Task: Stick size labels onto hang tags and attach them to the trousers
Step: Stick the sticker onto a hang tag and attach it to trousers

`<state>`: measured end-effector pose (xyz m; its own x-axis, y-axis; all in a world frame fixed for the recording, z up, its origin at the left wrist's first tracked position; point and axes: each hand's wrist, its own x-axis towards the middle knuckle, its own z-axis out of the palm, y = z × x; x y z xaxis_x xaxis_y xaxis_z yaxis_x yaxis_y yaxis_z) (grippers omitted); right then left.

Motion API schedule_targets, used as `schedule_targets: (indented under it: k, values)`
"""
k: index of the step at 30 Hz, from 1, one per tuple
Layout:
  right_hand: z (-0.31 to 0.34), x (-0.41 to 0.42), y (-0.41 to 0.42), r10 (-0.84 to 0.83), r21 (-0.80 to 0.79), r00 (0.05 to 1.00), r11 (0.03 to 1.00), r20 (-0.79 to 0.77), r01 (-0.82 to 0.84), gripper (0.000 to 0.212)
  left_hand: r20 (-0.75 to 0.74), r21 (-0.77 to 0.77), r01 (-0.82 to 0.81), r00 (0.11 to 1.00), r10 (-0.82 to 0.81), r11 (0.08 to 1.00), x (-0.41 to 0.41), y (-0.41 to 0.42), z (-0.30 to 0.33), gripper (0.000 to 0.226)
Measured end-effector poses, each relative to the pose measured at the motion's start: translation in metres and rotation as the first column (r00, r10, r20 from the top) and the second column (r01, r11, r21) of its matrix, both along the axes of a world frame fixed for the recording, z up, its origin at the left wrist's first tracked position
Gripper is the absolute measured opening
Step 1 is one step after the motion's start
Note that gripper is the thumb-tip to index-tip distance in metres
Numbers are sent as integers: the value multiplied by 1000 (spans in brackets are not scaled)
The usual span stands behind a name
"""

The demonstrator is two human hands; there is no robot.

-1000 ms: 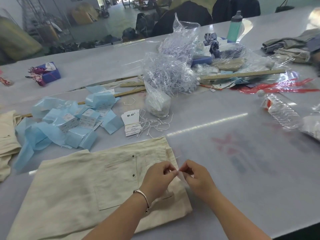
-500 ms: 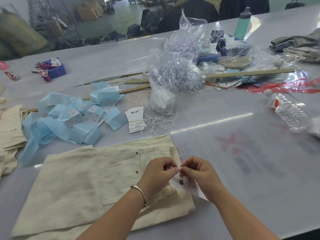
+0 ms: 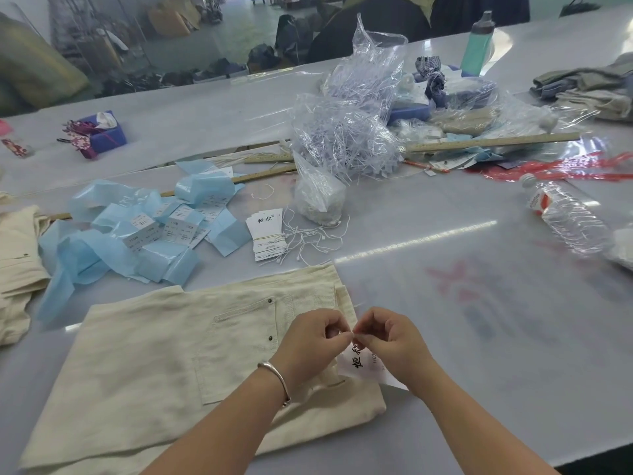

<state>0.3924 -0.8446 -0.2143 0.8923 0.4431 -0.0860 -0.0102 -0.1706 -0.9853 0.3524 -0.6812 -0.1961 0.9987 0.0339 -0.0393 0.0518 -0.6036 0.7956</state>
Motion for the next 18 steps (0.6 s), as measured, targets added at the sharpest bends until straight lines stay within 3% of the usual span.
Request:
schedule_targets:
  k: [4,10,15,18]
  values:
    - [6,-1,2,8,-32,994,999,108,-5,17,-32,-78,61,997,-64,995,1,6,-3,12]
    - [14,-3,5,127,-58,989,991,81,-122,25,-244,-288,96,955,-170,953,5,26,-6,14]
    - [14,-3,14,126,-64,988,991,88,-121,25,-257,-296,43,959,-123,954,1,32,-13,15]
    - [12,-1,19,123,-117,988,987,92,-112,24,-236,-205,-18,971,-31,979,-4,32,-17,16]
